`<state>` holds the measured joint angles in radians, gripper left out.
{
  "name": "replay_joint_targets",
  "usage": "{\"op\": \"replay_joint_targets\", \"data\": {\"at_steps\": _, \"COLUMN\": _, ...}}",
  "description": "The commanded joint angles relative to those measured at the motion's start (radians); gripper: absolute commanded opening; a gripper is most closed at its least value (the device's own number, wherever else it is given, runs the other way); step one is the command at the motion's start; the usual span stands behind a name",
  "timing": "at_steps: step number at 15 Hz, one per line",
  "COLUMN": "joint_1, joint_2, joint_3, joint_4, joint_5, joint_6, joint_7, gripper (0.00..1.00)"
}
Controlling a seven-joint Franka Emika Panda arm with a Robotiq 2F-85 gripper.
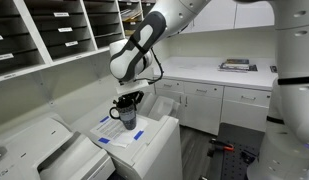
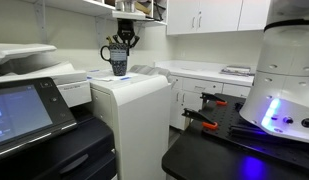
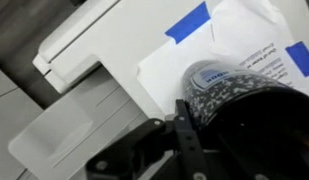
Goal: Pick the cup and move it to the left on the machine
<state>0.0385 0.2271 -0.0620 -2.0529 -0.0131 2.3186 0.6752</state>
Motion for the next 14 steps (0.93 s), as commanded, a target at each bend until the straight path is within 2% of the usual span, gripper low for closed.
{"op": "replay_joint_targets", "data": {"at_steps": 1, "joint_1": 0.025, "joint_2": -0.080, "joint_3": 0.008, "joint_4": -0.058, "joint_5": 0.006, "joint_6": 0.039, "joint_7": 0.015, "gripper": 0.03}}
{"op": "replay_joint_targets", "data": {"at_steps": 8, "joint_1": 0.078, "joint_2": -0.084, "joint_3": 0.076, "joint_4": -0.039, "joint_5": 0.010, "joint_6": 0.023, "joint_7": 0.021, "gripper": 0.03}}
{"op": "replay_joint_targets", "data": {"at_steps": 14, "joint_1": 0.117, "joint_2": -0.032, "joint_3": 0.090, "joint_4": -0.013, "joint_5": -0.019, "joint_6": 0.006, "joint_7": 0.062, "gripper": 0.03}}
